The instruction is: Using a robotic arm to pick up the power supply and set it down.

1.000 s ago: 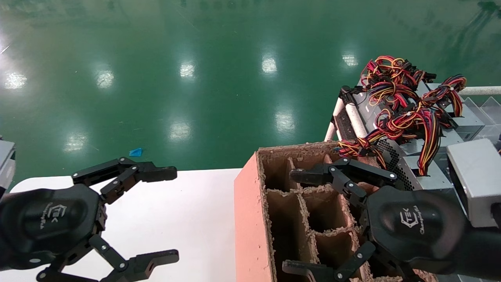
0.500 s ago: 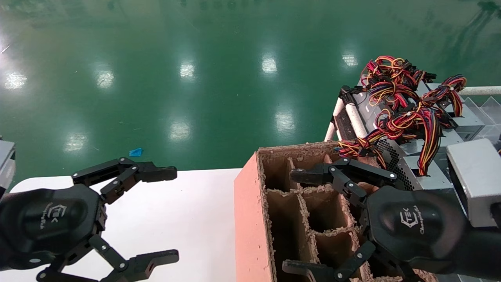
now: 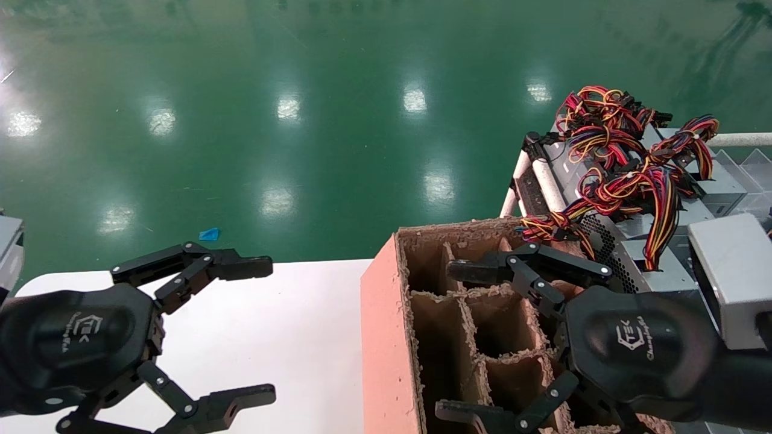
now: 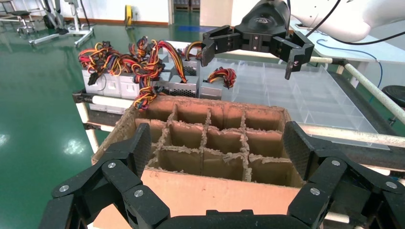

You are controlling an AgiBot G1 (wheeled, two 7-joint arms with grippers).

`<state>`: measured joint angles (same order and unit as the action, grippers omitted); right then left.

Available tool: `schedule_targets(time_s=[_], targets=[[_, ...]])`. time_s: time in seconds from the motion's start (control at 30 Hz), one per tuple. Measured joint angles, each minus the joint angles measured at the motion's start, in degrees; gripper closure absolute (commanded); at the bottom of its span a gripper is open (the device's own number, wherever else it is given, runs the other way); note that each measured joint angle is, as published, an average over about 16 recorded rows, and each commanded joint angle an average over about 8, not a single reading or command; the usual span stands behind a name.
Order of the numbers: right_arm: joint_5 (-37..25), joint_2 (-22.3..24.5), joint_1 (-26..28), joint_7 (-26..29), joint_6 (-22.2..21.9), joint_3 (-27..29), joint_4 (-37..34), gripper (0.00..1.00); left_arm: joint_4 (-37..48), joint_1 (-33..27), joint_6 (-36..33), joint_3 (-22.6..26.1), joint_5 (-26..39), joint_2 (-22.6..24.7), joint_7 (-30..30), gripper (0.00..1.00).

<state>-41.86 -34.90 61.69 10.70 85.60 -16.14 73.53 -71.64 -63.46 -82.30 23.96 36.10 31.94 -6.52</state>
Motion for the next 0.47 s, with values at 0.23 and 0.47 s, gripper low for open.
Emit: schedule_targets(time_s=[0.23,0.47], targets=[[0.00,0.00,0.00,0.00,0.00,0.00,0.00,0.00,0.00,0.00,0.00,0.00,0.00,0.00,0.00,0.00],[0.00,0.00,0.00,0.00,0.00,0.00,0.00,0.00,0.00,0.00,0.00,0.00,0.00,0.00,0.00,0.00]])
